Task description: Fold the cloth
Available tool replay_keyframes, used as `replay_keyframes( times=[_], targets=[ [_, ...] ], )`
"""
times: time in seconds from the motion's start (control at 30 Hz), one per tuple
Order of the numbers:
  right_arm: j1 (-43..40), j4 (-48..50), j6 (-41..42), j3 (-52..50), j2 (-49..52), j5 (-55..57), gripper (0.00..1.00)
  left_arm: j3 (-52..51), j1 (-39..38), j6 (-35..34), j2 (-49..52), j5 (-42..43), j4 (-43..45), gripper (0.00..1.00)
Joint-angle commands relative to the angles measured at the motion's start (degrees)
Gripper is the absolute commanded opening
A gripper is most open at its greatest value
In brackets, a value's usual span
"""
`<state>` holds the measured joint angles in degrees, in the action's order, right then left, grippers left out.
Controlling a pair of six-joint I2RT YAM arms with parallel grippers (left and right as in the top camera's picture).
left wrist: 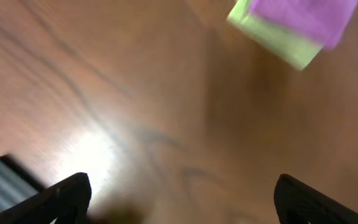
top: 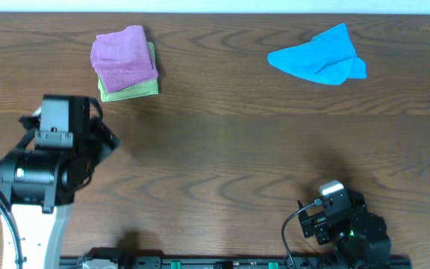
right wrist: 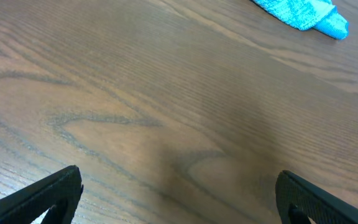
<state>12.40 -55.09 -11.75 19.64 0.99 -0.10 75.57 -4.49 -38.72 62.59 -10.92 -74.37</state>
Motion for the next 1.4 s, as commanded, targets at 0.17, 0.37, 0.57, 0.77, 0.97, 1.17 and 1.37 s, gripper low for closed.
replay_keyframes(
  times=[0.17, 0.37, 0.57, 0.77, 0.97, 1.17, 1.37],
  targets=[
    [-0.11, -0.09, -0.72, -0.17, -0.17, -0.17, 0.99, -25.03, 0.35, 29.88, -15.91, 3.63, 19.10, 0.95],
    [-0.11, -0.09, -0.72, -0.17, -0.17, -0.17, 0.99, -38.14, 0.37, 40.06, -28.87, 8.59, 26.80, 0.95],
    [-0.11, -0.09, -0.72, -0.17, -0.17, -0.17, 0.99, -49.96, 0.37, 39.98, -40.72, 8.85, 27.67, 0.95],
    [-0.11, -0.09, -0.72, -0.17, -0.17, -0.17, 0.99, -56.70, 0.37, 40.00, -50.18, 9.05, 27.89, 0.95],
    [-0.11, -0.09, -0.72, -0.17, -0.17, -0.17, 0.99, -60.28, 0.42, 39.85, -54.86, 9.03, 26.88, 0.95],
    [-0.11, -0.09, -0.72, -0.17, -0.17, -0.17, 0.99, -62.77, 0.42, 39.82, -56.78, 9.05, 25.94, 0.95],
    [-0.11, -0.09, -0.70, -0.17, -0.17, -0.17, 0.99, -63.32, 0.39, 39.89, -58.29, 9.03, 24.65, 0.95]
  ],
)
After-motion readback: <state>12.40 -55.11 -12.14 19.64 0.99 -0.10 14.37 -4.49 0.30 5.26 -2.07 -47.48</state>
